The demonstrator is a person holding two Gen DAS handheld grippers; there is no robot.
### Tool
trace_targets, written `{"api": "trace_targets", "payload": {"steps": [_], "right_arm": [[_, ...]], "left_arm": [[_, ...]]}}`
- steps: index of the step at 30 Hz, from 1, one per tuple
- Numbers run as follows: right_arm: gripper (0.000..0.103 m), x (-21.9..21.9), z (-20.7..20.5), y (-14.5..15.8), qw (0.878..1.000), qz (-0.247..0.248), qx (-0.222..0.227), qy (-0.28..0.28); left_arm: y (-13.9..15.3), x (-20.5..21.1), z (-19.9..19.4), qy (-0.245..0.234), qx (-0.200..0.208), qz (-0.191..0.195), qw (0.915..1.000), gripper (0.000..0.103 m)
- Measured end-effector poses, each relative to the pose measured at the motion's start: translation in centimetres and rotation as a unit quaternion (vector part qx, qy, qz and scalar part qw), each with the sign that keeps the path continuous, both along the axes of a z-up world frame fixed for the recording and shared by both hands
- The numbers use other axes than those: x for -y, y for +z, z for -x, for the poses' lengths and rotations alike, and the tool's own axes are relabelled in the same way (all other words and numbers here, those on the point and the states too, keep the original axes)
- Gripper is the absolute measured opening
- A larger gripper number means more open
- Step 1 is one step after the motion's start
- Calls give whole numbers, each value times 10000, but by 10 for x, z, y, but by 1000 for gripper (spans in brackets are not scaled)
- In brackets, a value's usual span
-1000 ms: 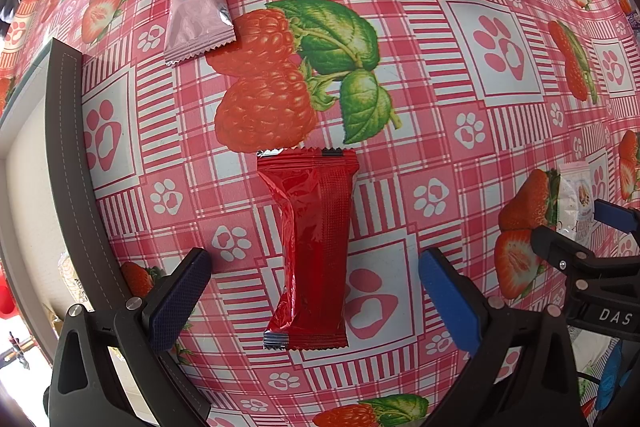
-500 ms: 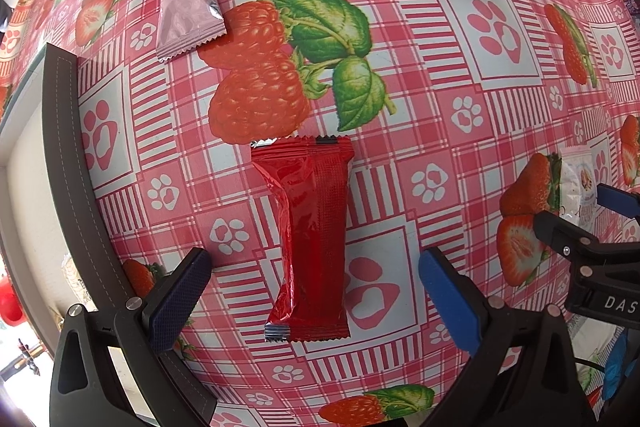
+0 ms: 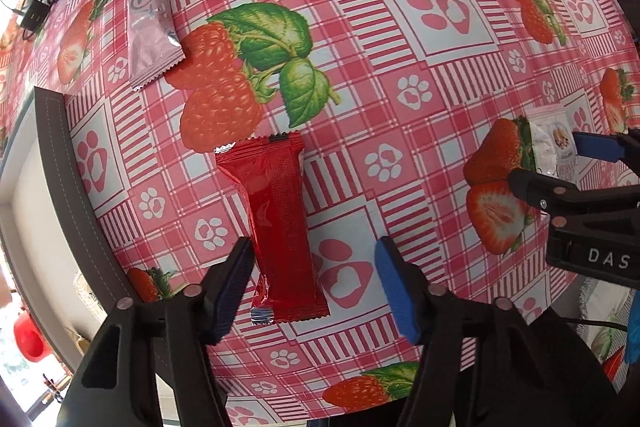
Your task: Organize snacks
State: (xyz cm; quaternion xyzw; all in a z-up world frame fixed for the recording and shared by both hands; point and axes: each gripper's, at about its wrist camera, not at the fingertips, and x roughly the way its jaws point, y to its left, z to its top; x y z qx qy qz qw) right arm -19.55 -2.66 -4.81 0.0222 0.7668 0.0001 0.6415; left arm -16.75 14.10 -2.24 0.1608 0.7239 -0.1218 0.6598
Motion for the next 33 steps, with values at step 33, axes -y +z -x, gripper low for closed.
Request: {"api": "trace_targets", "payload": {"steps": [33], "right_arm": [[42,-80,-58,98,9942,-763,703,272]], "left_arm": [[104,-88,-10,405,1151,849,9889,22]]}}
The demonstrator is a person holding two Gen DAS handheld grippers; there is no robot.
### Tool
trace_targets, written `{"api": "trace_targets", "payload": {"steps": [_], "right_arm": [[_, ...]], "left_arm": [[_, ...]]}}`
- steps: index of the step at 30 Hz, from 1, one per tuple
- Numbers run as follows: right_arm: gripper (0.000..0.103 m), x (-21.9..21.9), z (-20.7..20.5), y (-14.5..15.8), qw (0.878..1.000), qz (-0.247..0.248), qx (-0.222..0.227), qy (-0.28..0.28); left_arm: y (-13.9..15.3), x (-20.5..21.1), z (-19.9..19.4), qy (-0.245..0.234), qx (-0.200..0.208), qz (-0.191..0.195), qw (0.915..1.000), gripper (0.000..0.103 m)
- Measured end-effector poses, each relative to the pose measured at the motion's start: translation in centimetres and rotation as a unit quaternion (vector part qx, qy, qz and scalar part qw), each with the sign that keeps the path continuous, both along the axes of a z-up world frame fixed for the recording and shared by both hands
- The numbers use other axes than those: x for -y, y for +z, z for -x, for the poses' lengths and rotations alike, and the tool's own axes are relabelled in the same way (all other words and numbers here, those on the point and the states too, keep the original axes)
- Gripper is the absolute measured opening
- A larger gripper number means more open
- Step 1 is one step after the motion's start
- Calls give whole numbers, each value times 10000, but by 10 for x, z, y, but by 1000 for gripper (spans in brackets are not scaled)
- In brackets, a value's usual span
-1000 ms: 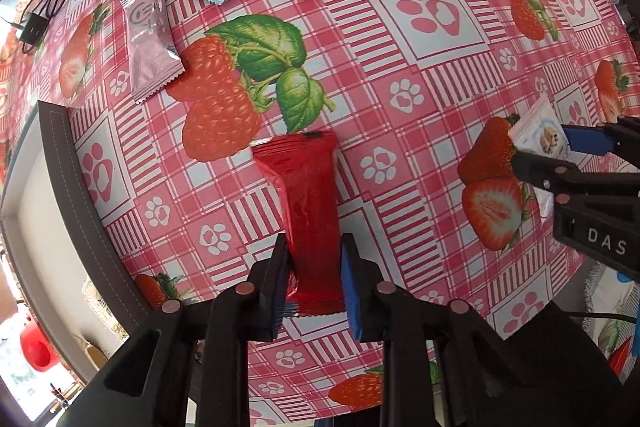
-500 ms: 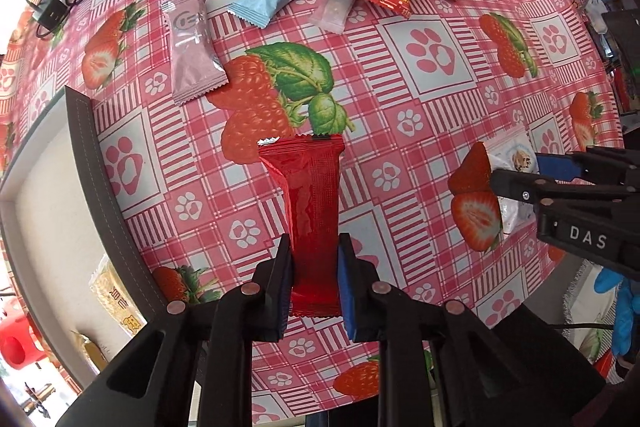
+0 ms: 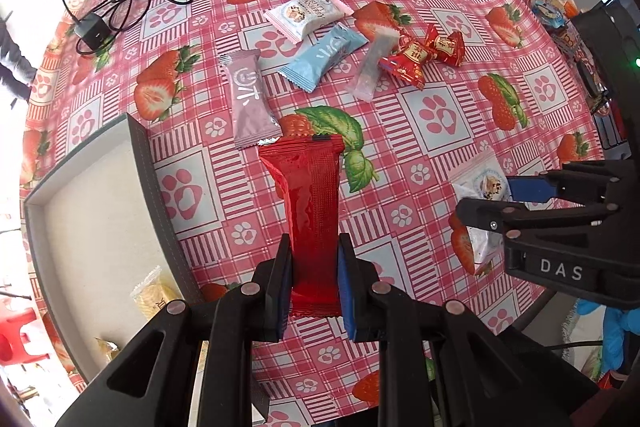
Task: Organize snacks
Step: 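Carry both snacks over the grey tray and open both tools to release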
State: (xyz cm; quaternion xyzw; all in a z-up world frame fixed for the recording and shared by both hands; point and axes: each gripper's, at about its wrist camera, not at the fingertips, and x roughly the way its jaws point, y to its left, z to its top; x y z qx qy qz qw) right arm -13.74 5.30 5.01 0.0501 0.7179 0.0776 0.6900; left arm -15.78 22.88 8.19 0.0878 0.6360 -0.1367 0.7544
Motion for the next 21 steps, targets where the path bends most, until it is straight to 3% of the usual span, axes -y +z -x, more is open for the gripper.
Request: {"api": "trace_targets", "payload": {"steps": [12,21], "right_arm": [[42,-87,-25,26,9973,-164,200,688],[42,-139,-24,33,9887,-459,316,1393]], "left_arm": [[10,-54,-14,964,255,189,9948,22],[13,-123,-7,1865,333,147,9818,22]]}}
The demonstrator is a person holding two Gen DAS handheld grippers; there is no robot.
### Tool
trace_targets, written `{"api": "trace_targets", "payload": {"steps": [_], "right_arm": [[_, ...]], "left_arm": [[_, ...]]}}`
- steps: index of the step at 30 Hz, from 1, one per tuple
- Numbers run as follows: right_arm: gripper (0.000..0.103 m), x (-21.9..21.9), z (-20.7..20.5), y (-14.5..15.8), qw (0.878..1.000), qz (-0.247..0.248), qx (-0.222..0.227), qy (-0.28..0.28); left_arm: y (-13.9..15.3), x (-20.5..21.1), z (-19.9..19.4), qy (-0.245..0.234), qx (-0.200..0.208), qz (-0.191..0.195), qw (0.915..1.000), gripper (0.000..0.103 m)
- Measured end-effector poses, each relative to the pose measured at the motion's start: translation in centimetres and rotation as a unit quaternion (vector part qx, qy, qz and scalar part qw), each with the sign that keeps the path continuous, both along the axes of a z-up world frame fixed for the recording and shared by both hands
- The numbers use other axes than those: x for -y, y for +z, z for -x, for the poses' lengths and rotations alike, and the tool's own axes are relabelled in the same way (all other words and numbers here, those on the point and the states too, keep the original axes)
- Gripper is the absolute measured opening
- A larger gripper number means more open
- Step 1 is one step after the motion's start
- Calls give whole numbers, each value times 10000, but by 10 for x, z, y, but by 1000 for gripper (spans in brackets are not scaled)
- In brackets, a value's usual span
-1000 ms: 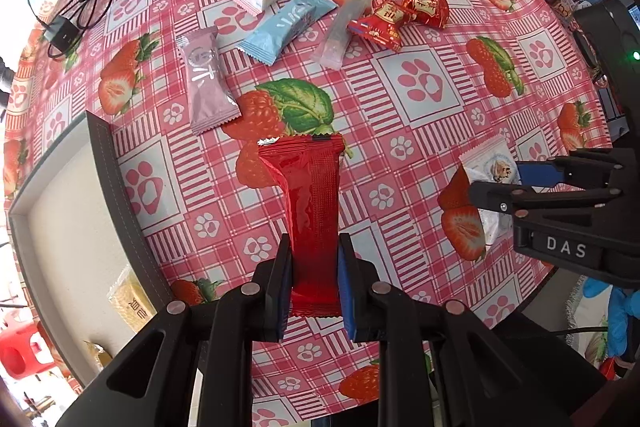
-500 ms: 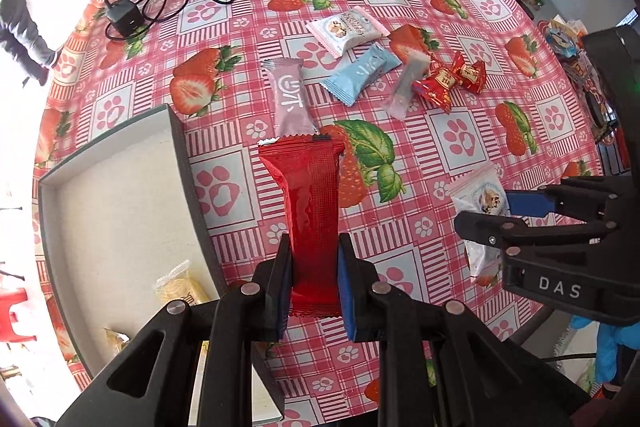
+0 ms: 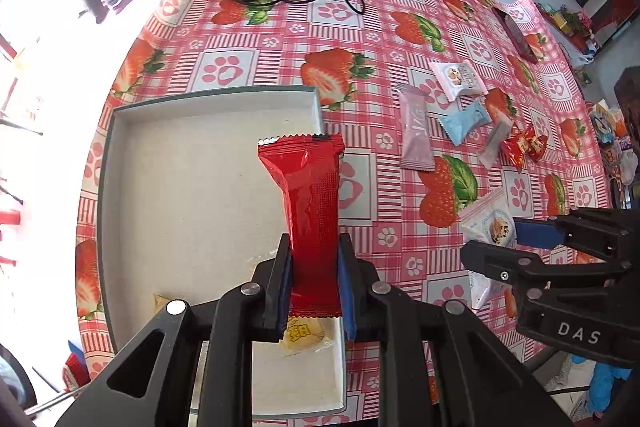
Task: Organize snacks
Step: 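Carry both snacks over the grey tray and open both tools to release, then move the left tool to the pink bar while the right tool approaches the red candies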
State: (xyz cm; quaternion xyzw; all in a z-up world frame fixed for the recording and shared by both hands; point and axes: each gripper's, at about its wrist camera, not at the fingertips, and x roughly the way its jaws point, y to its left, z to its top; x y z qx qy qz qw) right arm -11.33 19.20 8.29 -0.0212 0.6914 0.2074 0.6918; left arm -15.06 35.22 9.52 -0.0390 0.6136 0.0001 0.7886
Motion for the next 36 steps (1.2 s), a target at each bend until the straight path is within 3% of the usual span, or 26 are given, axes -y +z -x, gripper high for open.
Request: {"api": "trace_targets", "payload": {"steps": [12,19,22,24,25,27,32,36], "right_arm": [[42,-96,7,5,9954,-386,-202,859],[42,-131,5,0,9935,-534,-362,941],[44,-136,3,-4,9936,-541,-425,893],[49,-134,1,-8,9937,-536,-556,812],[71,-131,1,-10,9942,-511,-584,750],[97,-120,-2,-12,9962,-398,-536,553],[98,-65,-10,-32,9970,-49,-750,-178],[98,10,-11,-56,9861,113,-1110,-1235]], "left_arm": [[-28,-74,34,847,-436,-203,9952,22],[-39,-91,43,944,-611,-257,9933,23],[-41,-92,47,914,-663,-314,9931,28],[-42,-91,48,896,-713,-373,9927,55],[-41,-91,48,891,-716,-411,9926,62],[-39,-88,47,848,-696,-434,9930,69],[-33,-70,37,556,-725,-419,9949,71],[-22,-47,24,209,-638,-326,9972,73]]}}
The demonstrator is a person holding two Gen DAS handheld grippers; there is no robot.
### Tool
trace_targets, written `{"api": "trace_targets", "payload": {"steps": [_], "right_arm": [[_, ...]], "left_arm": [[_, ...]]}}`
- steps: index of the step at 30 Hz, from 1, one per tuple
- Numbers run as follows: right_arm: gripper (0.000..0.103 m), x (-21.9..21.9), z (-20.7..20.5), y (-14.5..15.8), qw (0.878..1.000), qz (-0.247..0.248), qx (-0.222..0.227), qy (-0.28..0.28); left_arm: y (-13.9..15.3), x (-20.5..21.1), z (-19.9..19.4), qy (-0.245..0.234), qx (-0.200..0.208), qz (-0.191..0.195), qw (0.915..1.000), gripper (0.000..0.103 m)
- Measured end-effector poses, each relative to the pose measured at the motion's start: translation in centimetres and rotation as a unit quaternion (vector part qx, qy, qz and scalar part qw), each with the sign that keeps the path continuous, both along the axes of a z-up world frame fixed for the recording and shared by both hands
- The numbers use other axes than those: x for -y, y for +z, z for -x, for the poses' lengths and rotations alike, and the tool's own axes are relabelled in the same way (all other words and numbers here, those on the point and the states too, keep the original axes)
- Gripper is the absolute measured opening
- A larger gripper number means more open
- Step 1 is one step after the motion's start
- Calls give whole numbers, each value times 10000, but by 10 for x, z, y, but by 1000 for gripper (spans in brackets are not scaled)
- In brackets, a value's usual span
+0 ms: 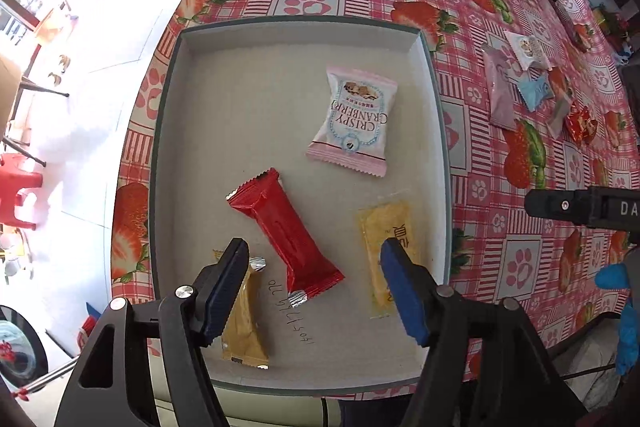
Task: Organize snacks
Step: 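Move the left tool to the pink bar while the right tool approaches the red candies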
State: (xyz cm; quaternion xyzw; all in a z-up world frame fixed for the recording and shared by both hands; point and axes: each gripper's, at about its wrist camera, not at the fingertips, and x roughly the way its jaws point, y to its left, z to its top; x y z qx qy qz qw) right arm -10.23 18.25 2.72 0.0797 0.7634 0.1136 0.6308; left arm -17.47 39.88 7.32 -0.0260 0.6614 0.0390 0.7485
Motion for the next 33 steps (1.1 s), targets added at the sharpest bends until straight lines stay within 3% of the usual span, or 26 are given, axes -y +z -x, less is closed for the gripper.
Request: {"api": "trace_targets", "payload": {"steps": [3,8,15,20,28,33], "right_arm": [[98,62,7,-20,9951,130,-353,-919],[98,152,21,-44,9737,243,-740,-2143],[98,237,6,-45,9428,3,-652,-3268],[98,270,-24,-42,9254,-261,-409,-3759],[98,298,-60,-59,8842,-725,-384,-4599],[97,284,-82,-65,8861,-663,-397,-4571]], "left_arm": [[8,23,-12,-287,32,163,9994,74],[16,70,-33,-825,44,416,9957,75],[13,130,-90,-1191,-2,504,9916,78],[-17,149,-132,-1019,-293,453,9933,78],[-54,151,-171,-586,-493,264,9967,78],[-73,154,-179,-482,-604,130,9969,78]]}}
